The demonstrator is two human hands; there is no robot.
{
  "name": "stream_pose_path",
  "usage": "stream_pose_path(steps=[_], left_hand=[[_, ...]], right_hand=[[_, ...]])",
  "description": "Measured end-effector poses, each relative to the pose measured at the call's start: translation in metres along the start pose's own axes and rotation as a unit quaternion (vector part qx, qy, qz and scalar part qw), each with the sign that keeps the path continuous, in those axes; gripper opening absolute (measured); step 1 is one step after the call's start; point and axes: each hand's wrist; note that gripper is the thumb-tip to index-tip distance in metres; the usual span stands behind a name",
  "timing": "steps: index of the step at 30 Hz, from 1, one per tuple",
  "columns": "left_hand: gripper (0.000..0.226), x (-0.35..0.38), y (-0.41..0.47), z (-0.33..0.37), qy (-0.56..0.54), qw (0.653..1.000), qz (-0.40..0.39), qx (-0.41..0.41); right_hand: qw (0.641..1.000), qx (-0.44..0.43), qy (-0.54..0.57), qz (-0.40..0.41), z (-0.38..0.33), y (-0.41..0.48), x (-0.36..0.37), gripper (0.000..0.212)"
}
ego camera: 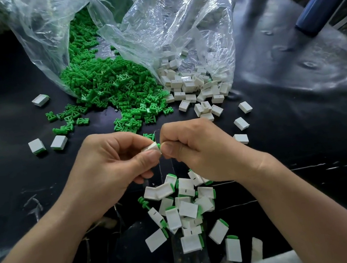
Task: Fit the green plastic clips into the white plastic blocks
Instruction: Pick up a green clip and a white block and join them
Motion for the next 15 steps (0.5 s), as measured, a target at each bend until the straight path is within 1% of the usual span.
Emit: stream_pose_path(steps=[4,5,7,9,11,12,15], left_hand=[[0.018,0.0023,-0.0017,-0.0017,0.074,0.997,-0.012,0.011],[0.017,0.0025,-0.0015,-0.0022,0.075,0.997,-0.013,0.011],[0.017,0.0015,0.0002,-0.0026,0.036,0.999,-0.010,0.011],[0.019,0.0008,0.0024,-0.0022,-0.004,1.000,-0.002,0.015],[0.019,0.0013,0.0037,-0.0023,-0.042,0.999,0.009,0.018],[0.019,0.0019,0.0041,-0.0023,-0.064,0.998,0.013,0.018],[0.026,0.0038,0.0047,-0.0024,-0.100,0.995,0.023,0.020]], right_hand=[[0.995,-0.011,-0.090,-0.036,-0.0007,0.0002,-0.0005,0.026],[0.995,-0.014,-0.097,-0.036,-0.0004,0.0003,0.0002,0.026],[0.997,-0.017,-0.070,-0.012,0.0010,0.0004,0.0014,0.024],[1.000,-0.008,0.005,0.023,0.0028,0.0010,0.0027,0.023],[0.993,0.016,0.112,0.039,0.0031,0.0019,0.0021,0.025],[0.984,0.030,0.171,0.038,0.0037,0.0018,0.0011,0.028],[0.945,0.078,0.316,0.009,0.0061,0.0018,-0.0011,0.049]])
Point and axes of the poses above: each hand's wrist, its own y-axis towards the middle knuckle, its own x-axis out of the palm, z = x × y, and after that the axes turned 7 degrees about -z, right-handed
